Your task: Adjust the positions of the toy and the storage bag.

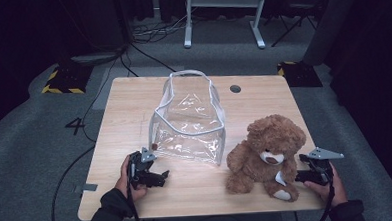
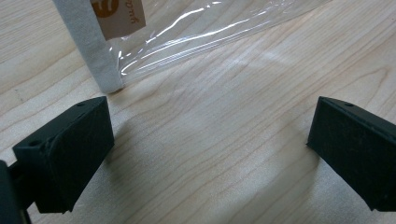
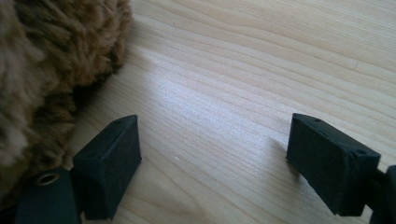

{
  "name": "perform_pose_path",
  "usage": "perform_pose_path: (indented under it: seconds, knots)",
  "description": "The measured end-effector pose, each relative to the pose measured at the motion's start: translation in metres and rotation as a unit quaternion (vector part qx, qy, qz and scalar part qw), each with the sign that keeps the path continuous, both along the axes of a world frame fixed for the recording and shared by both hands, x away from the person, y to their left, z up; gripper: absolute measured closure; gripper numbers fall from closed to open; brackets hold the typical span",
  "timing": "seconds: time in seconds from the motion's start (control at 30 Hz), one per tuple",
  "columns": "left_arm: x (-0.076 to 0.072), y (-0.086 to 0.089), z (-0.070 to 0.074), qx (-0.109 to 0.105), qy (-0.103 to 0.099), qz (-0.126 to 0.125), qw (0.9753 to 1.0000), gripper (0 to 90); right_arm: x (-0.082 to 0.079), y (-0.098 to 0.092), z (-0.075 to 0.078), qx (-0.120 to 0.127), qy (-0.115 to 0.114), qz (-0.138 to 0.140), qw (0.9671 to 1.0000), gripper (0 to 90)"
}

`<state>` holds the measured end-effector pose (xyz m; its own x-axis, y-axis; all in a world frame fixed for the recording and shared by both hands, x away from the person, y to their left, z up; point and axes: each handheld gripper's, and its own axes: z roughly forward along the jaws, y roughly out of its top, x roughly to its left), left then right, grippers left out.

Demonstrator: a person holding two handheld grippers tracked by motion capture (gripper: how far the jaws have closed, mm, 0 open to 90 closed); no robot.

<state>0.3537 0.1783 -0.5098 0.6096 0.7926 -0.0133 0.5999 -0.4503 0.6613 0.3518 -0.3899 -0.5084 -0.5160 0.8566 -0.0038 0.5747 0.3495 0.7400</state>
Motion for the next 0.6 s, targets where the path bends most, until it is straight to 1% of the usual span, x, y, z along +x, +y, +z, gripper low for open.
perform_pose_path:
  seconds: [0.1,0.13,0.33,0.37,0.43,0.47,0.5,0.53,0.57,0.6]
  knots:
    - [0.001,0.000,0.000,-0.001,0.001,-0.005,1.0000,0.4,0.000,0.000,0.000,0.000,0.000,0.002,1.0000,17.7]
    - [0.001,0.000,0.000,-0.003,0.003,-0.008,1.0000,0.3,-0.001,-0.001,0.000,0.000,0.001,0.011,0.9999,18.1]
    - [0.001,0.000,0.000,0.001,0.000,-0.014,0.9999,0.3,-0.003,-0.004,0.001,0.003,-0.001,0.027,0.9996,19.1]
    - [0.001,0.000,0.000,0.001,0.000,-0.014,0.9999,0.4,-0.004,-0.006,0.003,0.004,-0.009,0.027,0.9996,18.9]
    - [0.001,0.000,0.000,0.001,0.000,-0.014,0.9999,0.4,-0.007,-0.010,0.008,0.009,-0.012,0.010,0.9998,19.1]
    - [0.001,0.000,0.000,0.001,0.000,-0.014,0.9999,0.4,-0.007,-0.010,0.008,0.009,-0.012,0.010,0.9998,19.1]
    - [0.001,-0.001,0.000,0.000,0.001,-0.015,0.9999,0.4,-0.010,-0.013,0.015,0.018,-0.021,0.010,0.9996,19.5]
    - [0.002,0.000,0.000,0.000,0.001,-0.015,0.9999,0.4,-0.010,-0.013,0.015,0.018,-0.021,0.010,0.9996,19.5]
    - [0.001,0.000,0.000,0.000,0.001,-0.015,0.9999,0.4,-0.014,-0.014,0.025,0.025,-0.035,0.013,0.9990,19.5]
    - [0.001,-0.001,0.000,0.000,0.001,-0.015,0.9999,0.4,-0.015,-0.014,0.028,0.030,-0.039,0.015,0.9987,19.5]
